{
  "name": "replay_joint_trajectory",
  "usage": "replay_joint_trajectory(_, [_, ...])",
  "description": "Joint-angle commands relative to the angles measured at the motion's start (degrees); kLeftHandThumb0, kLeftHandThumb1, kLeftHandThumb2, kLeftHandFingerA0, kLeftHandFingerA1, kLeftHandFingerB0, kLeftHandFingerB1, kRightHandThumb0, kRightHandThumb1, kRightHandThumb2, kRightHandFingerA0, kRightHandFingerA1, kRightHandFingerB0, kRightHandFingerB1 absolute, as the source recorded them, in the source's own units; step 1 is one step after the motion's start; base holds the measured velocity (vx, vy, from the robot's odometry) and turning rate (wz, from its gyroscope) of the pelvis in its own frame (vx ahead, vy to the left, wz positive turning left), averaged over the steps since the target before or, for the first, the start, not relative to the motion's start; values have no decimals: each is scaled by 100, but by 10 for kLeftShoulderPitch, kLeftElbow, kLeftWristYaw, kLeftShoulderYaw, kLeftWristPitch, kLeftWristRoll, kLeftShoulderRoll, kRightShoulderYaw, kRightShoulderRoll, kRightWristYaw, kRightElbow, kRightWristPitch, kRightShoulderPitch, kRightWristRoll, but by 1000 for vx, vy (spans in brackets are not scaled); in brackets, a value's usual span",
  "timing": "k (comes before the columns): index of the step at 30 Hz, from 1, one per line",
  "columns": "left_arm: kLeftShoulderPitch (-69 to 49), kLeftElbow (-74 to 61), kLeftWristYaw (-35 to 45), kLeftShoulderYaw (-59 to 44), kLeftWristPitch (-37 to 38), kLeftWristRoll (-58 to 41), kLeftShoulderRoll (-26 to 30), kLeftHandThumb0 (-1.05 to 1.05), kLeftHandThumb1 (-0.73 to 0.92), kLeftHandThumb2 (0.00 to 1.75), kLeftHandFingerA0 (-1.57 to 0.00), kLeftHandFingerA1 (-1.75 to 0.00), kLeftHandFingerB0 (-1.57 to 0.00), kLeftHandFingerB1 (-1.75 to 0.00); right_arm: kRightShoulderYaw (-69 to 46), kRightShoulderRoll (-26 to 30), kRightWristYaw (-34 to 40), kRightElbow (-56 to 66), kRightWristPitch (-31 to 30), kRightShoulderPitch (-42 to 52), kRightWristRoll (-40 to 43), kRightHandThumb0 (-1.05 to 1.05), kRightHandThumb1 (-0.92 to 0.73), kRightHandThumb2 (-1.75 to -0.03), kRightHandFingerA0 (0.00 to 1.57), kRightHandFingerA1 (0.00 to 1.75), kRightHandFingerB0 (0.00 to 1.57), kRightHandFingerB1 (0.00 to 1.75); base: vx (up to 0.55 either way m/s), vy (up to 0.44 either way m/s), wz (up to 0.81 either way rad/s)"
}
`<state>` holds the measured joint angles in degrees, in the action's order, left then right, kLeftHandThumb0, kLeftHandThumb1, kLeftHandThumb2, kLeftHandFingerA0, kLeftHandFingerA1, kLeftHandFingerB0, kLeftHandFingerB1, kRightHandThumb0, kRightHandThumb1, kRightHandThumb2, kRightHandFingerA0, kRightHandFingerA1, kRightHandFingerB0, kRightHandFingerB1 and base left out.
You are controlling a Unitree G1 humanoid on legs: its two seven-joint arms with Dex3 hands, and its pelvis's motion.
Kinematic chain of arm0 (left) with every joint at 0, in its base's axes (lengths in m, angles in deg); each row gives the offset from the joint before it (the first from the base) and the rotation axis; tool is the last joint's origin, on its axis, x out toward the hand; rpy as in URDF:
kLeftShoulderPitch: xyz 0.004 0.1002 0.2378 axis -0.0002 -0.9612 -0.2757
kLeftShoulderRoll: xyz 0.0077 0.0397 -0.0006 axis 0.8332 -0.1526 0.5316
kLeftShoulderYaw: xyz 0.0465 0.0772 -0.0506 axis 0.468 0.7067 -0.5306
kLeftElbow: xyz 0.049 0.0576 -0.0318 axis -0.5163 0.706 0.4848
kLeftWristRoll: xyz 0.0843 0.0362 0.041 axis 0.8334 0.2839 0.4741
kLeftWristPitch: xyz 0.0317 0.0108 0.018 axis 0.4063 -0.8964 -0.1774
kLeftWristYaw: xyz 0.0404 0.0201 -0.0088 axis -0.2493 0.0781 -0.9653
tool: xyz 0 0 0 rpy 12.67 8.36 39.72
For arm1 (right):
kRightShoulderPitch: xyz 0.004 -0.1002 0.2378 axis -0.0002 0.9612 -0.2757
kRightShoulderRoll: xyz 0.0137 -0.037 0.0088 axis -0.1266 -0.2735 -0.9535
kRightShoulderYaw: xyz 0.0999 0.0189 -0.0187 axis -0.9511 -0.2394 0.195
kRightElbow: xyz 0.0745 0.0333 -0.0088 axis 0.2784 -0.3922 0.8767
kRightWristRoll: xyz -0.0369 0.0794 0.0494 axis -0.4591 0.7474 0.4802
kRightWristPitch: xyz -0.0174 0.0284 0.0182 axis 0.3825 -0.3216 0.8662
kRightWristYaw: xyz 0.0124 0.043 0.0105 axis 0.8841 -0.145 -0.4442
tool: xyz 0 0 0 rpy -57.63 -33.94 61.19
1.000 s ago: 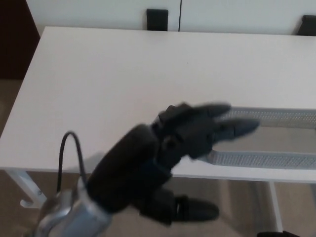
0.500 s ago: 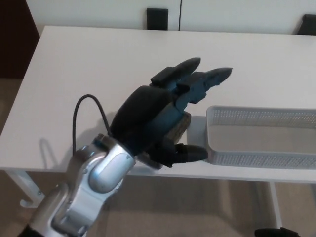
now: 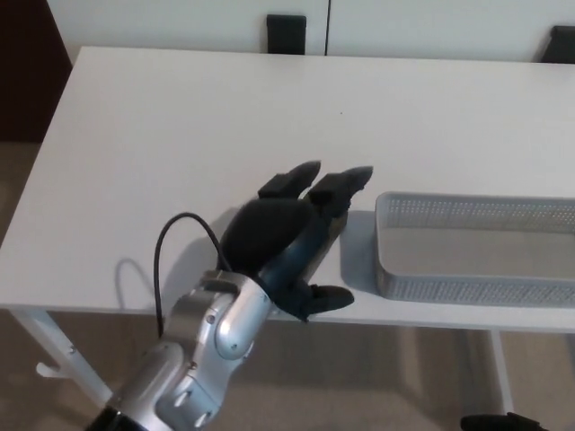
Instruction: The robot walks towards a desk on which an eraser is kept on the left hand side and a container is kept on the right hand side. The robot picks up the eraser using its left hand and places it in the container.
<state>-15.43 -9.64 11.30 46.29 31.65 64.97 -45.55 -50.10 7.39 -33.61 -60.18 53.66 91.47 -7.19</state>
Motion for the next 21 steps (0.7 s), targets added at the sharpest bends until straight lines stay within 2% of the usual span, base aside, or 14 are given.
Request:
replay_joint_trajectory(1, [0, 54, -82, 20, -151, 117, -24, -57, 37, 73, 0, -15, -6, -23, 5, 23, 4, 18, -11, 6, -19, -20, -50, -54, 74, 63, 56, 55, 0, 0, 0])
replay_joint_trajectory(2, [1, 51, -79, 22, -155, 122, -23, -59, 38, 73, -1, -13, -7, -20, 5, 24, 3, 15, -8, 5, -19, -24, -45, -64, 74, 68, 55, 60, 0, 0, 0])
replay_joint_trajectory(5, [3, 54, -96, 24, -149, 130, -16, -56, 36, 74, 0, -18, -1, -16, 4, 25, 0, 12, -7, 5, -17, -25, -45, -64, 75, 69, 56, 60, 0, 0, 0])
replay_joint_trajectory(8, [4, 54, -114, 18, -140, 128, -12, -56, 36, 73, 0, -15, -2, -15, 7, 28, 3, 17, -13, 8, -22, -26, -45, -65, 74, 67, 57, 59, 0, 0, 0])
replay_joint_trajectory(12, [7, 37, -94, 16, -163, 138, -10, -56, 37, 71, 0, -11, -6, -18, 14, 31, 1, 19, -11, 11, -27, -26, -46, -65, 73, 65, 59, 59, 0, 0, 0])
replay_joint_trajectory(13, [7, 37, -94, 16, -165, 139, -10, -56, 37, 71, 0, -11, -6, -18, 14, 31, 1, 18, -11, 10, -27, -26, -46, -65, 73, 65, 59, 59, 0, 0, 0])
replay_joint_trajectory(14, [7, 39, -98, 16, -164, 138, -11, -55, 36, 71, -1, -14, -7, -21, 14, 31, 1, 17, -11, 10, -26, -19, -50, -54, 75, 60, 61, 54, 0, 0, 0])
replay_joint_trajectory(21, [6, 60, -119, 28, -156, 148, -5, -57, 36, 74, -1, -18, -2, -17, 19, 35, -4, 11, -5, 4, -30, -20, -49, -54, 75, 59, 63, 54, 0, 0, 0])
